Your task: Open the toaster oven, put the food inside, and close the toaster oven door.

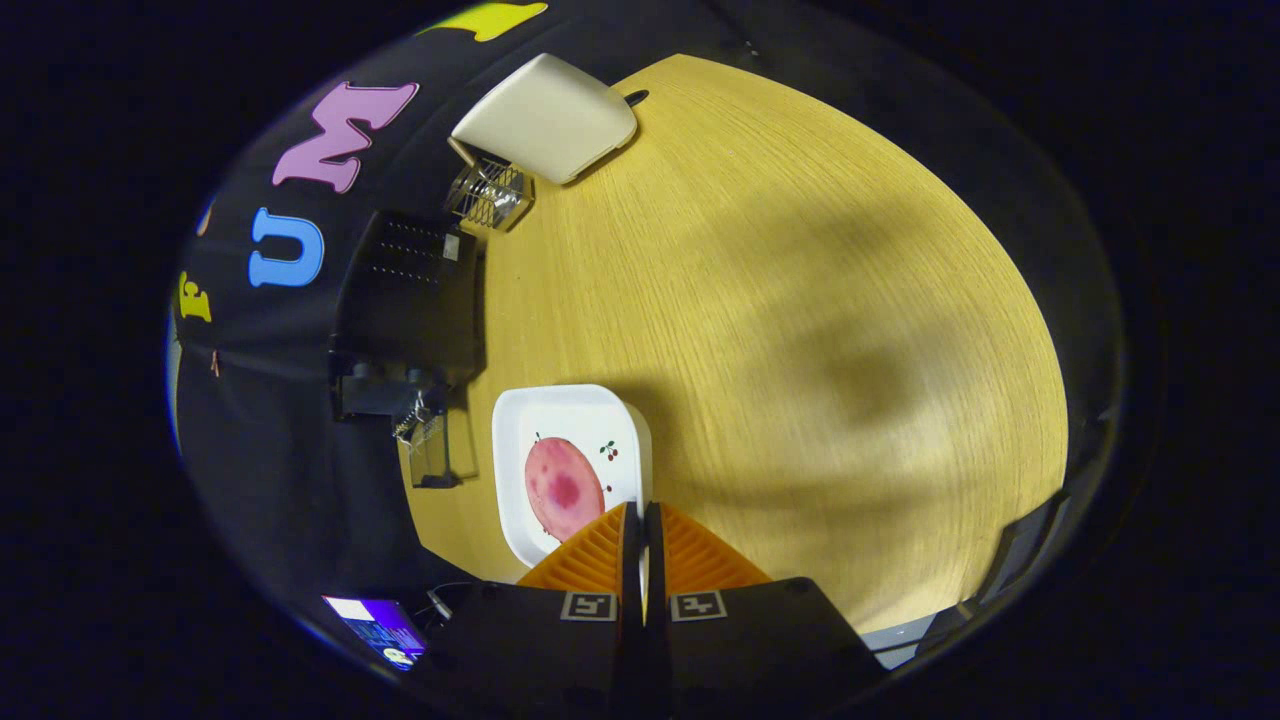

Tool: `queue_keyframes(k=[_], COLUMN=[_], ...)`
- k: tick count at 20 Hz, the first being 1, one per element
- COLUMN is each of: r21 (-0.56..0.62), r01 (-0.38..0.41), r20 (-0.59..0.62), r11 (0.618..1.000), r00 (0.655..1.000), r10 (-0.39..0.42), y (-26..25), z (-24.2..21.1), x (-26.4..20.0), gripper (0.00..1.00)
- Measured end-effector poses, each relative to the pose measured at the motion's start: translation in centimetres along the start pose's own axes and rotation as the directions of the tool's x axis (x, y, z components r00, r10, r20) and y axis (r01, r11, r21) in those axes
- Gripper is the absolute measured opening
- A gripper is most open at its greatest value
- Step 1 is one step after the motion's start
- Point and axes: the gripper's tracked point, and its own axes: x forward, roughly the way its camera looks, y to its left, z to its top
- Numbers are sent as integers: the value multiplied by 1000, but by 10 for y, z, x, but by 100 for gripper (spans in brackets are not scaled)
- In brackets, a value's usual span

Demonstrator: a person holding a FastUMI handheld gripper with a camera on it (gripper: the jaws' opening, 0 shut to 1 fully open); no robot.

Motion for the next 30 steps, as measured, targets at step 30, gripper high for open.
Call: queue_keyframes(k=[30], r21=[568], r01=[-84], r20=[315], r11=[819], r00=[941], r10=[-122], y=[259], z=[-44], x=[160], gripper=[5])
